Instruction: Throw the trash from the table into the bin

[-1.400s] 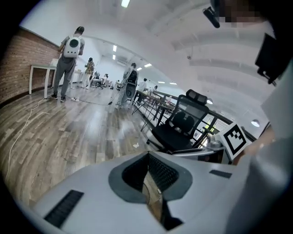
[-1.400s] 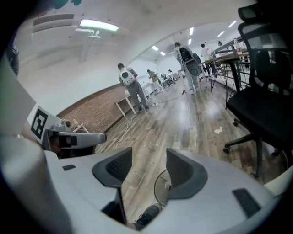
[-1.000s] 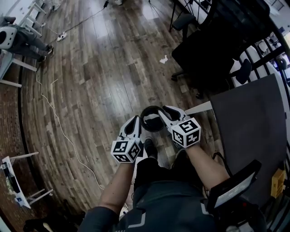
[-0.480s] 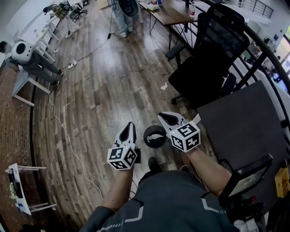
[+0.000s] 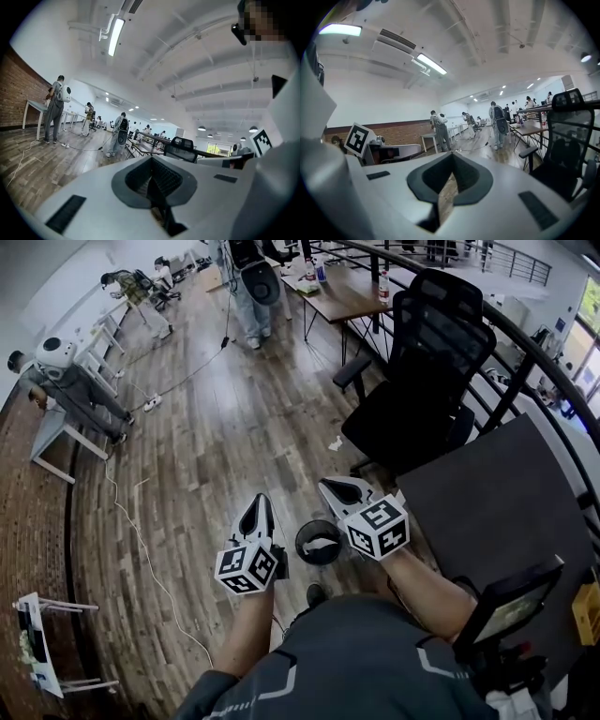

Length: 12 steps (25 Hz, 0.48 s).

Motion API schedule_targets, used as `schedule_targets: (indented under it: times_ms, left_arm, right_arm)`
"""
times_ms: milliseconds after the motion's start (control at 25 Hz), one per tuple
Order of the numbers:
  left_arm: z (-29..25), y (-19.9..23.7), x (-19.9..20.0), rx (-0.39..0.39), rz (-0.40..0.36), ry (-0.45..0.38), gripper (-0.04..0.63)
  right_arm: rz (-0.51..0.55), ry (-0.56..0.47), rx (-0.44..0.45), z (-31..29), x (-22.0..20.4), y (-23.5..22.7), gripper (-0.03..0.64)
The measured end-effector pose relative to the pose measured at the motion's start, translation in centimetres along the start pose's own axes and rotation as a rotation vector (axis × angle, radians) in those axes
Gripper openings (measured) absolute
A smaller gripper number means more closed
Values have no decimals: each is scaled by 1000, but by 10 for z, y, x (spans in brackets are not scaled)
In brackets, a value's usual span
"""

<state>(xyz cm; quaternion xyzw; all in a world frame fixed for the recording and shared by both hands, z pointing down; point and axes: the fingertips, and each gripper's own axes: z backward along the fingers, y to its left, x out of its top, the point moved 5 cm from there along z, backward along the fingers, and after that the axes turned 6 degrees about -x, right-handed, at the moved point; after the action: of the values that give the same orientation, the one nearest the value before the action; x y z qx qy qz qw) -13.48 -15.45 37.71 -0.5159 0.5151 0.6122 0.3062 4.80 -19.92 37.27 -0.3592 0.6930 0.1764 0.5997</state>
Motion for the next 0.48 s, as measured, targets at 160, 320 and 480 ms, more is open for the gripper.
schedule_targets:
  times_ms: [160, 320, 480]
  left_arm:
    - [2, 0, 4, 0, -12, -12, 9]
    - [4, 0, 4, 0, -4, -13, 9]
    - [5, -1, 3, -6, -12, -13, 9]
  right_arm:
    - [25, -18, -10, 2, 6, 1, 11]
    - [38, -26, -14, 2, 11, 3, 11]
    - [45, -32, -8, 2, 12, 4, 10]
